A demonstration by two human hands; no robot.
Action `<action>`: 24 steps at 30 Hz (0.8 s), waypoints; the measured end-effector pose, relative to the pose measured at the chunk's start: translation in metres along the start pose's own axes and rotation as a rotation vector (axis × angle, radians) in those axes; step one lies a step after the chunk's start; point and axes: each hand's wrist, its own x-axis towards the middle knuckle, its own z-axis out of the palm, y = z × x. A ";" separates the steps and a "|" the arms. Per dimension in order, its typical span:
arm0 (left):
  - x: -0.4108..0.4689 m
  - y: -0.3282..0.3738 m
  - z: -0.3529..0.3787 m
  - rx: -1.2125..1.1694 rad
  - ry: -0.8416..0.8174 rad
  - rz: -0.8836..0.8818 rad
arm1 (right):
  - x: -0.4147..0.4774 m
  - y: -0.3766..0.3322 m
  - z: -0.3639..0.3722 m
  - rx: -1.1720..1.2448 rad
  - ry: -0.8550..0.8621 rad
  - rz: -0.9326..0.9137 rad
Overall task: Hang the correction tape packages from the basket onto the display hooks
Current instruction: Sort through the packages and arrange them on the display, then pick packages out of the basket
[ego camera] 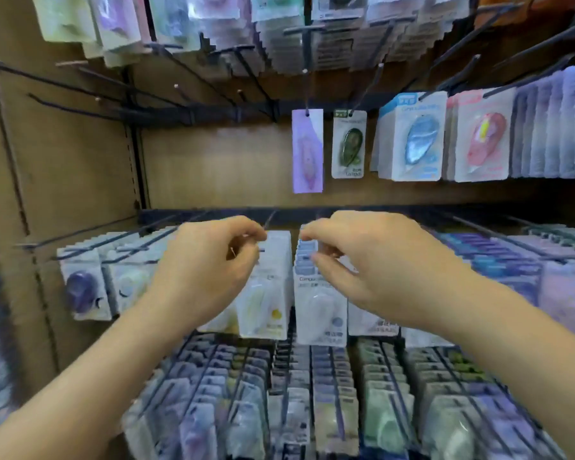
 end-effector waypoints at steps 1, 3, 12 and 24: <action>-0.016 -0.006 -0.007 0.023 -0.024 -0.018 | -0.004 -0.013 0.005 -0.020 -0.013 -0.051; -0.049 -0.017 -0.020 0.081 -0.085 -0.056 | -0.010 -0.036 0.018 -0.050 -0.065 -0.130; -0.230 -0.048 -0.059 0.257 -0.407 -0.499 | -0.061 -0.111 0.120 0.139 -0.473 -0.255; -0.541 -0.025 -0.118 0.323 -0.410 -1.345 | -0.198 -0.259 0.264 0.694 -0.966 -0.124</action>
